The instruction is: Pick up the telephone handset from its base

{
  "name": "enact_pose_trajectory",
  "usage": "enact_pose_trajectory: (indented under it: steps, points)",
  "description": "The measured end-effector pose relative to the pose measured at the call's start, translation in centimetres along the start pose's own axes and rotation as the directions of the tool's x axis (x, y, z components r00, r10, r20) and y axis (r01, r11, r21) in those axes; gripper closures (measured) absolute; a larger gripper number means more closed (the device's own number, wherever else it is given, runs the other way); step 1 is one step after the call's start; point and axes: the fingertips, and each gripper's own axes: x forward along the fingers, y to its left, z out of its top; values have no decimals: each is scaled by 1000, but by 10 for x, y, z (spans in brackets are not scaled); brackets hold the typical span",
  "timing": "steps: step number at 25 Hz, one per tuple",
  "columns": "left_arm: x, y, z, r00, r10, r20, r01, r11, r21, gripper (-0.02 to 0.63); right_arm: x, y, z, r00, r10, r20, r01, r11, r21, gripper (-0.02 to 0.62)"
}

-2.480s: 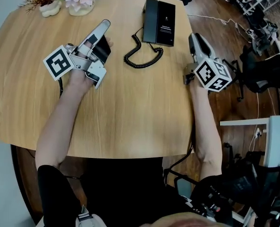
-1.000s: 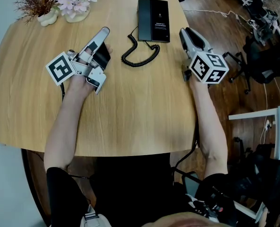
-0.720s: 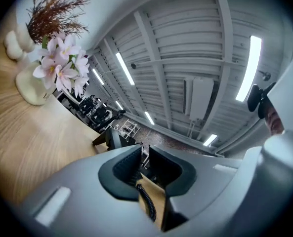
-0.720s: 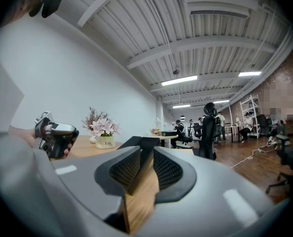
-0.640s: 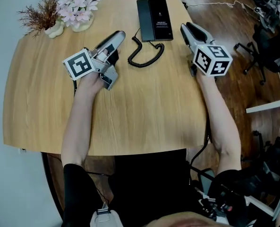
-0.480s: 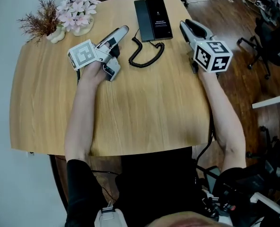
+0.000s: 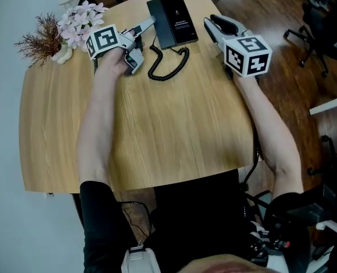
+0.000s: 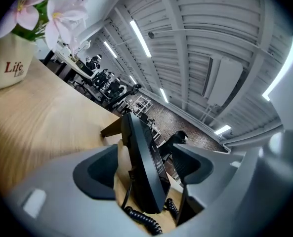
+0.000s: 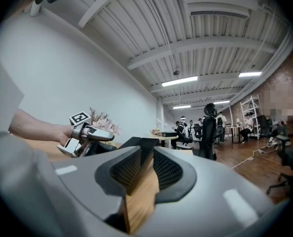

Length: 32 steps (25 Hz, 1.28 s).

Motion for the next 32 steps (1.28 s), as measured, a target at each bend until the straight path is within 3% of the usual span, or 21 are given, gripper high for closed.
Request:
enact_pose_trajectory:
  steps: [4, 9, 19, 26, 29, 32]
  points:
    - [21, -10, 0, 996, -89, -16, 89, 996, -9, 267, -9, -8, 0, 1000, -27, 5, 27, 1000, 7, 517]
    - [-8, 1, 9, 999, 21, 44, -20, 1000, -19, 267, 6, 10, 3, 1000, 21, 6, -21, 1000, 1, 517]
    - [2, -2, 5, 1000, 13, 16, -13, 1000, 16, 267, 1, 6, 4, 1000, 15, -1, -15, 1000, 1, 517]
    - [20, 14, 10, 999, 36, -26, -31, 984, 174, 267, -7, -3, -3, 1000, 3, -14, -3, 1000, 4, 517]
    - [22, 12, 5, 997, 71, -26, -67, 991, 118, 267, -10, -7, -3, 1000, 0, -14, 0, 1000, 7, 517]
    - [22, 2, 1, 999, 24, -34, -22, 999, 39, 267, -6, -3, -1, 1000, 7, -3, -7, 1000, -1, 517]
